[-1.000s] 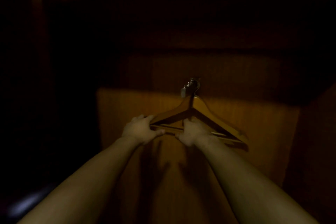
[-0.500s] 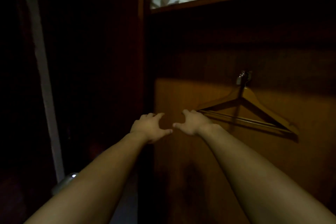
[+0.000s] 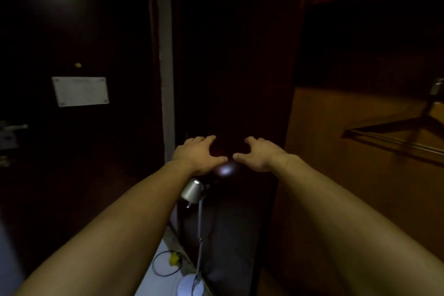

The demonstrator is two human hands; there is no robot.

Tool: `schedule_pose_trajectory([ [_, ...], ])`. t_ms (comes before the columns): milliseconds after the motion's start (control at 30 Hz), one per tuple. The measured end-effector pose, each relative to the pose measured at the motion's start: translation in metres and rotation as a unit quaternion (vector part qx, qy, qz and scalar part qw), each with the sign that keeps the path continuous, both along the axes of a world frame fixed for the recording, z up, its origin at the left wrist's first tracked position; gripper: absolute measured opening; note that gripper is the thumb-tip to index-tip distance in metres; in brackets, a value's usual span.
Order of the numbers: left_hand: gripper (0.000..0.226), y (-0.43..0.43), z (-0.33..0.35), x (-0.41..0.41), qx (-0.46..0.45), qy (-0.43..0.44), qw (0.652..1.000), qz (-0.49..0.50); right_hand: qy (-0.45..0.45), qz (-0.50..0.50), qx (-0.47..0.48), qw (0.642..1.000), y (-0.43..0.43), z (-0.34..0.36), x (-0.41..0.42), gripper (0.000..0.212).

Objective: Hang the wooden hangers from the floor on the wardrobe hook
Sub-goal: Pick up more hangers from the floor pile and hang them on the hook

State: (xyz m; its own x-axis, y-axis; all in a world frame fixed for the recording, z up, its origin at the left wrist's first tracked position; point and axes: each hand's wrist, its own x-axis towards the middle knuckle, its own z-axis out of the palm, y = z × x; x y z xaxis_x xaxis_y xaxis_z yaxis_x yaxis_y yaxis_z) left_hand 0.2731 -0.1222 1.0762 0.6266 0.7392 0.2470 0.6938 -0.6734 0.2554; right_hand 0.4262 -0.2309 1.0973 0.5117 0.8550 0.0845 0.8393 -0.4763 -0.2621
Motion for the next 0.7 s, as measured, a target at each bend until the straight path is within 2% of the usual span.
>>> schedule_pose_trajectory([
  [167,0.092,0.028,-0.003,-0.083,-0.005,0.006,0.997,0.081,0.007,0.083,-0.003,0.997,0.056,-0.009,-0.067,0.08],
  [300,0.092,0.046,-0.005,-0.137,-0.012,0.004,0.988,0.155,0.027,0.158,-0.009,0.987,0.099,-0.012,-0.111,0.077],
  [700,0.094,0.072,-0.055,-0.253,-0.08,0.008,0.933,0.351,0.04,0.357,-0.072,0.93,0.203,-0.063,-0.215,0.086],
])
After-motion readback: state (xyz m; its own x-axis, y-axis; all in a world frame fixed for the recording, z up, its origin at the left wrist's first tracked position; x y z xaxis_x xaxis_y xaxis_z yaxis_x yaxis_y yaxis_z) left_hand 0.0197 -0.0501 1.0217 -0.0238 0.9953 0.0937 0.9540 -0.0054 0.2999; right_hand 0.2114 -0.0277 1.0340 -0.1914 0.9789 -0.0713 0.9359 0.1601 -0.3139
